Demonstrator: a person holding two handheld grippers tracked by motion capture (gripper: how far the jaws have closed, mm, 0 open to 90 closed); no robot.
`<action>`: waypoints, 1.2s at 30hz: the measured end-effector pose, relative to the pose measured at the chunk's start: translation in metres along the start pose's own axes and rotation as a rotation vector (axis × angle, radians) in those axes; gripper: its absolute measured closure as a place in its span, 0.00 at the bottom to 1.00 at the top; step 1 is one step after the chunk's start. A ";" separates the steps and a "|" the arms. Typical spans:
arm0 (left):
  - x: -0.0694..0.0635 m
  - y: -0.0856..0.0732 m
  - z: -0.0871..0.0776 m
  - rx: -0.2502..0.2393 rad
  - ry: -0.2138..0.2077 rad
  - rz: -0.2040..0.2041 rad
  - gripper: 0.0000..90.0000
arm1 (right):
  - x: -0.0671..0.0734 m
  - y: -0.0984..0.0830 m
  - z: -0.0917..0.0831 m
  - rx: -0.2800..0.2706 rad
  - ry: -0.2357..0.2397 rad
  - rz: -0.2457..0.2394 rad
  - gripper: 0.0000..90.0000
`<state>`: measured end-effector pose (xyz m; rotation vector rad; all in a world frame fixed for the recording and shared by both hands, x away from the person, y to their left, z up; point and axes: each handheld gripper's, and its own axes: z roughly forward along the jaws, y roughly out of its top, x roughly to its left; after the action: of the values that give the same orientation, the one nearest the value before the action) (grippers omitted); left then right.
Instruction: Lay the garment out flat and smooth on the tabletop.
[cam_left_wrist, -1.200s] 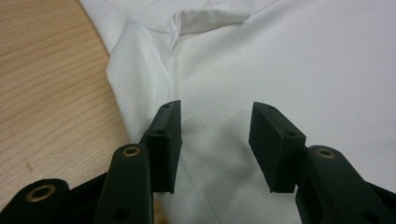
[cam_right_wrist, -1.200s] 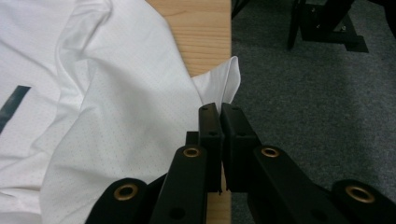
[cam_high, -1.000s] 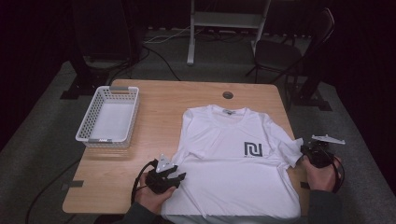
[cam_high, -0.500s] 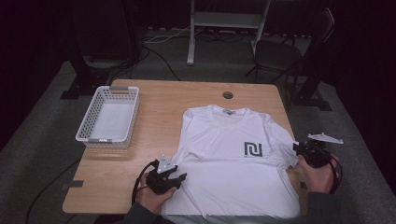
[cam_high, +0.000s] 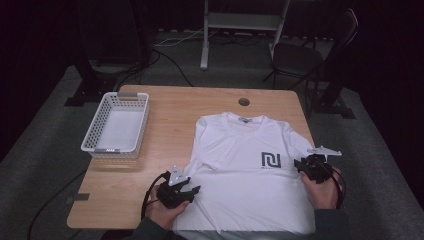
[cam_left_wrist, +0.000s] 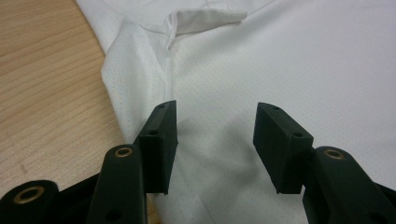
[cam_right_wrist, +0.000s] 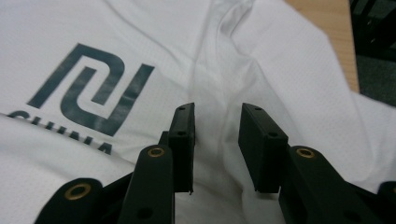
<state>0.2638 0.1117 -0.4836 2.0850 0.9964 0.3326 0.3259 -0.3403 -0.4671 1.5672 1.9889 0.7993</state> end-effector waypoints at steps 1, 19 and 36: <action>0.000 0.000 0.000 0.000 0.000 0.001 0.56 | -0.001 0.000 0.002 0.009 -0.002 0.000 0.74; -0.003 0.000 0.000 0.003 0.001 0.002 0.55 | -0.031 -0.002 0.007 0.053 -0.034 0.074 0.68; -0.012 0.007 0.007 0.025 -0.008 0.035 0.53 | -0.048 0.005 0.012 0.076 -0.059 0.094 0.70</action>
<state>0.2636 0.0960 -0.4819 2.1268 0.9649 0.3301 0.3484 -0.3842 -0.4711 1.7189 1.9361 0.7128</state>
